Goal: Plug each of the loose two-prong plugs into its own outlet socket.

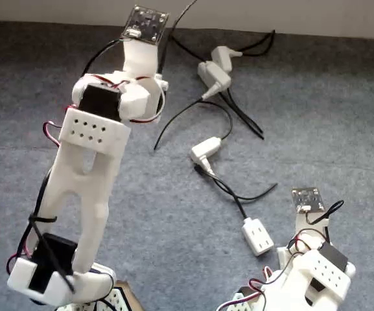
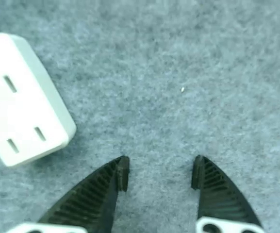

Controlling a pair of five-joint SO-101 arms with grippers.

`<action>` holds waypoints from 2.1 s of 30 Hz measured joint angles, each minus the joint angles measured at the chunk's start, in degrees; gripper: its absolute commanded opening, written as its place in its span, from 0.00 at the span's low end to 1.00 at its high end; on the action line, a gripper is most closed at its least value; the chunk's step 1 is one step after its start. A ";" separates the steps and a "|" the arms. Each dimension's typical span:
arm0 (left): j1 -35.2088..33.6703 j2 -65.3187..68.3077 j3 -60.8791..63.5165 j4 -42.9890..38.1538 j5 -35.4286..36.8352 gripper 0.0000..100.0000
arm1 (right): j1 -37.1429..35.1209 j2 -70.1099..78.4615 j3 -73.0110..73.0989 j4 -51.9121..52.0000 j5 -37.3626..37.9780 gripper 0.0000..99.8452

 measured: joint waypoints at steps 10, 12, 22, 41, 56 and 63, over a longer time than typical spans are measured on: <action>15.12 -7.74 0.00 -11.96 17.76 0.01 | -0.62 0.00 3.43 -12.75 0.00 0.21; 16.79 -9.76 0.00 -12.13 24.18 0.01 | -0.62 -0.09 5.01 -16.53 0.00 0.21; 20.22 -21.27 11.96 -12.22 31.03 0.01 | -2.20 -0.44 8.26 -27.25 -10.11 0.09; 15.74 -22.68 32.88 -37.10 30.42 0.01 | 14.77 -0.09 -29.45 21.80 9.49 0.09; 16.44 -22.42 52.04 -72.97 30.42 0.01 | -11.25 -0.09 -42.11 31.65 -12.22 0.00; 16.62 -22.42 58.55 -83.69 30.42 0.01 | -29.10 -0.09 -40.79 31.65 -23.12 0.01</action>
